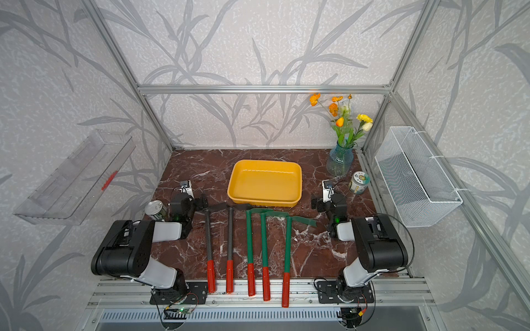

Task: Put the small hoe into the storage box
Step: Pick up the hoe from the center of the board.

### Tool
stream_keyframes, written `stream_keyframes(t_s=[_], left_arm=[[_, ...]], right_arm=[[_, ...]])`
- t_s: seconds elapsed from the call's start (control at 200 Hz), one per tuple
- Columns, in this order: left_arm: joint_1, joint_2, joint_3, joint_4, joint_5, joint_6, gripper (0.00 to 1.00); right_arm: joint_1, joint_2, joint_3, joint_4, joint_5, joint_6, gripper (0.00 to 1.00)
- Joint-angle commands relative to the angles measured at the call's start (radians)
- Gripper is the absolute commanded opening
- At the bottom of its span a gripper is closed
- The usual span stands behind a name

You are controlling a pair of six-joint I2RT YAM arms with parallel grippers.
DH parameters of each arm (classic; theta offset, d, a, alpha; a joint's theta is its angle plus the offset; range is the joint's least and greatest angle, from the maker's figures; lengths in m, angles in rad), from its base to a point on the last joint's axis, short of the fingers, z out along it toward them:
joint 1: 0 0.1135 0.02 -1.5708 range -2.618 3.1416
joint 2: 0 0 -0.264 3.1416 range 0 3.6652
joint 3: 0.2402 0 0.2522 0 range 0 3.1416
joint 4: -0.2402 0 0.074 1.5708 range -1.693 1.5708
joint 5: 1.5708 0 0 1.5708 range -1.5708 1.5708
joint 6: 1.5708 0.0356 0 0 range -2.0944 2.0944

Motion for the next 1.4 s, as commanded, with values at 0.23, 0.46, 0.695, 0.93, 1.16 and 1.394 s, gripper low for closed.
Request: stream_keyframes(t_s=[0.23,0.46,0.695,0.93,1.16,1.394], left_arm=[[0.008,-0.041,0.044,-0.026,-0.07,-0.029,1.0],[-0.006,-0.243,0.288,-0.62,-0.176,-0.18,0.87],[-0.121,-0.452,0.412,-1.075,-0.173,-0.483,0.8],[-0.276,-0.594,0.517,-1.611,-0.197,-0.802,0.81],[-0.353,-0.624,0.417,-1.717,-0.052,-0.939,0.81],[-0.397,-0.63,0.287,-1.672,0.014,-0.979,0.81]], right_arm=[[-0.001,-0.023,0.026,-0.02,0.028,0.012,1.0],[0.038,-0.235,0.185,-0.467,0.161,0.035,0.91],[0.195,-0.339,0.361,-0.863,0.259,0.069,0.89],[0.267,-0.368,0.496,-1.115,0.246,0.129,0.87],[0.29,-0.417,0.512,-1.136,0.184,0.175,0.86],[0.297,-0.422,0.476,-1.118,0.137,0.167,0.86]])
